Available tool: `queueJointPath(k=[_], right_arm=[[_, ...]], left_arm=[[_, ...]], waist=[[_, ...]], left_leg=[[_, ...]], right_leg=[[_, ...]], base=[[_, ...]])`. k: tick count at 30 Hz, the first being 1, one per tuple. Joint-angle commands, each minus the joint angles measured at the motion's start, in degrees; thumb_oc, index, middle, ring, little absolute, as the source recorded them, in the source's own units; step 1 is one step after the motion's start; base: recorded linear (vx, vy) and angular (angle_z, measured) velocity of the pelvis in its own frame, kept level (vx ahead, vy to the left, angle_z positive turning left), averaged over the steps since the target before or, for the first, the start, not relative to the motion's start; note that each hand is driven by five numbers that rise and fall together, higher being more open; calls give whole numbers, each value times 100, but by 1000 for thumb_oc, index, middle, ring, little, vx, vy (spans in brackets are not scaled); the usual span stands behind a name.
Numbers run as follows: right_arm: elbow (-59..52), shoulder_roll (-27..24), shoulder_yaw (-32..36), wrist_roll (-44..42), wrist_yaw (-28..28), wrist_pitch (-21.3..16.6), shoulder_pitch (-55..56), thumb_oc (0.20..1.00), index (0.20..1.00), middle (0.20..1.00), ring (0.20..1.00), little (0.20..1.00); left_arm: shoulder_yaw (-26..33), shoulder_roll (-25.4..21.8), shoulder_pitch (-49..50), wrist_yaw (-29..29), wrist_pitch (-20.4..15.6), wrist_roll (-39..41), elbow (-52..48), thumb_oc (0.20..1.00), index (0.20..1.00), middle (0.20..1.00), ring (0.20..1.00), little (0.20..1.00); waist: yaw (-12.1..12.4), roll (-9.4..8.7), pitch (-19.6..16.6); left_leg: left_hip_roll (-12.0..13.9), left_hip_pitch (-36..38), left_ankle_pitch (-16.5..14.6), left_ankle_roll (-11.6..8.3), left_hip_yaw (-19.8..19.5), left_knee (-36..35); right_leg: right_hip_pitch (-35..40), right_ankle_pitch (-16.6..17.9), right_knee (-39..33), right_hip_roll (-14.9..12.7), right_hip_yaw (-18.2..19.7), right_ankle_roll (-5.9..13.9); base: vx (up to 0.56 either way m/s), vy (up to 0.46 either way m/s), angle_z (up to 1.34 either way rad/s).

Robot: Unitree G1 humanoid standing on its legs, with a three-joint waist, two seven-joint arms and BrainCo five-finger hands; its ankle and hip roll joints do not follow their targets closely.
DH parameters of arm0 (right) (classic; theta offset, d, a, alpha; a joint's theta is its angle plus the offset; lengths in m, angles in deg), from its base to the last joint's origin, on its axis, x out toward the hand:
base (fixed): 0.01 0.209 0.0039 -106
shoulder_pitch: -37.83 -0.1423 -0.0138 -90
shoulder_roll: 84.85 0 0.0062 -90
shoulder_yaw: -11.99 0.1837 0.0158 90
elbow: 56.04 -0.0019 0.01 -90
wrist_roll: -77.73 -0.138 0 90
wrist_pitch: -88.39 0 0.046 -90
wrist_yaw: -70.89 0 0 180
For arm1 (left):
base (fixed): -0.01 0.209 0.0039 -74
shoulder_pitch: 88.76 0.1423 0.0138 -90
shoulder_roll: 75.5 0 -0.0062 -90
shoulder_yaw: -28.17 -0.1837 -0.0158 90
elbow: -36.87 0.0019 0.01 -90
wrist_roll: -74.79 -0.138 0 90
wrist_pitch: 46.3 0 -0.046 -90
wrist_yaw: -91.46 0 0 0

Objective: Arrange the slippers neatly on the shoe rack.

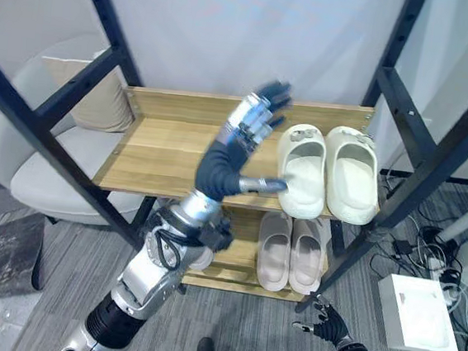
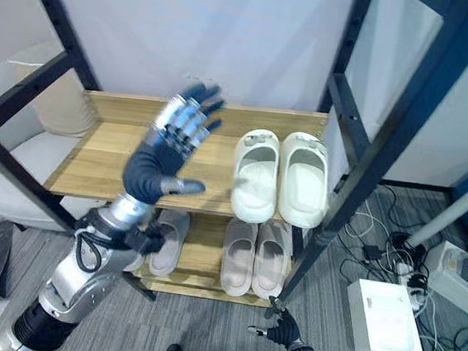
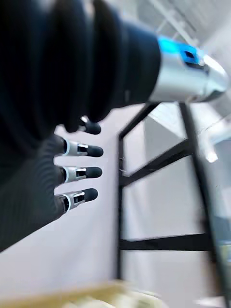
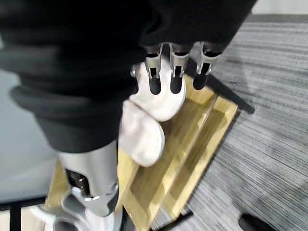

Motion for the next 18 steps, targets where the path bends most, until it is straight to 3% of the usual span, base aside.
queueJointPath(k=[1,6,10,11,15,18], right_arm=[[-61,179,-104,-103,-112,-239,-306,1000,1000,1000,1000,1000],[-32,48,-204,-162,-285,-334,-392,1000,1000,1000,1000,1000],[8,-26,-288,-181,-321,-331,-497,1000,1000,1000,1000,1000],[7,-33,-288,-183,-321,-330,-492,1000,1000,1000,1000,1000],[39,-5,-288,-296,-280,-266,-508,1000,1000,1000,1000,1000],[68,18,-277,-353,-217,-248,-527,1000,1000,1000,1000,1000]], left_arm=[[-660,-390,244,-844,185,-65,457,1000,1000,1000,1000,1000],[-1412,-957,177,-1274,164,-1197,1312,1000,1000,1000,1000,1000],[-1831,-993,378,-1401,271,-2020,2355,1000,1000,1000,1000,1000],[-1846,-953,371,-1395,233,-2051,2414,1000,1000,1000,1000,1000],[-1209,-434,1182,-632,341,-3123,4456,1000,1000,1000,1000,1000],[-983,-116,1187,-278,338,-3511,5152,1000,1000,1000,1000,1000]], waist=[[90,-181,111],[33,-159,68],[-23,-139,37],[-21,-133,33],[34,-149,18],[36,-161,2]], left_leg=[[33,391,-479,-90,-57,-36],[-2,403,-497,-60,-57,-36],[-23,432,-517,-36,-42,-36],[-24,434,-518,-35,-41,-36],[-39,489,-536,-21,-48,-36],[-54,465,-505,-6,-66,-36]], right_leg=[[11,-142,4,69,-220,-12],[40,-150,4,64,-241,4],[52,-141,4,52,-209,14],[53,-142,4,51,-208,15],[105,-147,4,47,-200,12],[88,-125,4,35,-216,6]], base=[[-8,15,6],[-2,36,13],[6,28,0],[0,0,0],[1,14,-3],[3,-1,3]])
